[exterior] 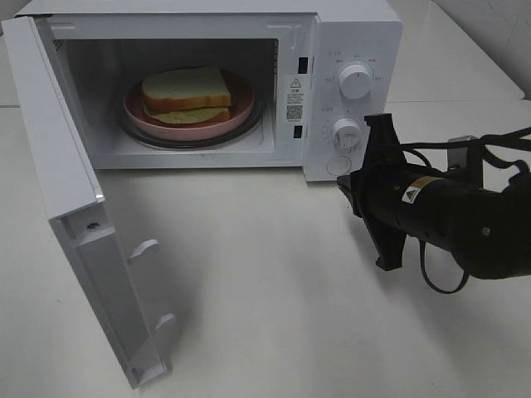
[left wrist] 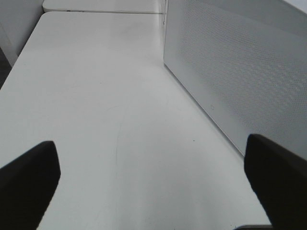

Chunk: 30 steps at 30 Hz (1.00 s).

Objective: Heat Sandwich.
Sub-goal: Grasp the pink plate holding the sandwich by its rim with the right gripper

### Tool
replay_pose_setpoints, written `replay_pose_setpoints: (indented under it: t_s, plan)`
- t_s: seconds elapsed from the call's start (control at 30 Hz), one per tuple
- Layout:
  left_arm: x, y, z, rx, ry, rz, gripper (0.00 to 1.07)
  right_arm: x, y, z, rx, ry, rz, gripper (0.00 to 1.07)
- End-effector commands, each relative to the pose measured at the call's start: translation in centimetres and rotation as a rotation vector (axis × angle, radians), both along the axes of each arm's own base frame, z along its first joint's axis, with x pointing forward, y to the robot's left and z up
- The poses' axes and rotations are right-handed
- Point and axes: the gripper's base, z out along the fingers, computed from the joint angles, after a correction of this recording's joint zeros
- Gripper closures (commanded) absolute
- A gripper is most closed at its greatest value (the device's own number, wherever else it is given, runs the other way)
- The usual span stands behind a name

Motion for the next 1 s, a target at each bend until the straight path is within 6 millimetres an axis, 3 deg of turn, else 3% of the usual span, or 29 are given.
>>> replay_pose_setpoints:
  t_s: [0.03,0.47,0.67,0.9,1.0]
  plan:
    - [-0.1,0.0,0.0,-0.002,-0.006,-0.004,0.06,-1.1,0.3,1.3,-0.098,0.029,0.154,1.07]
    - [-0.1,0.0,0.0,-0.002,-0.006,-0.004,0.06,-2.9,0.2,3.6,-0.448,0.097,0.516,1.06]
    - [-0.1,0.0,0.0,-0.002,-0.006,-0.004,0.06,-2.5,1.0,5.7,-0.687,0.073,0.823,1.05]
    - [-0.1,0.0,0.0,-0.002,-0.006,-0.004,0.06,-2.2,1.6,7.2,-0.845,0.035,1.067,1.04]
    - [-0.1,0.0,0.0,-0.002,-0.006,-0.004,0.06,-2.2,1.9,8.2,-0.941,0.011,1.249,1.03]
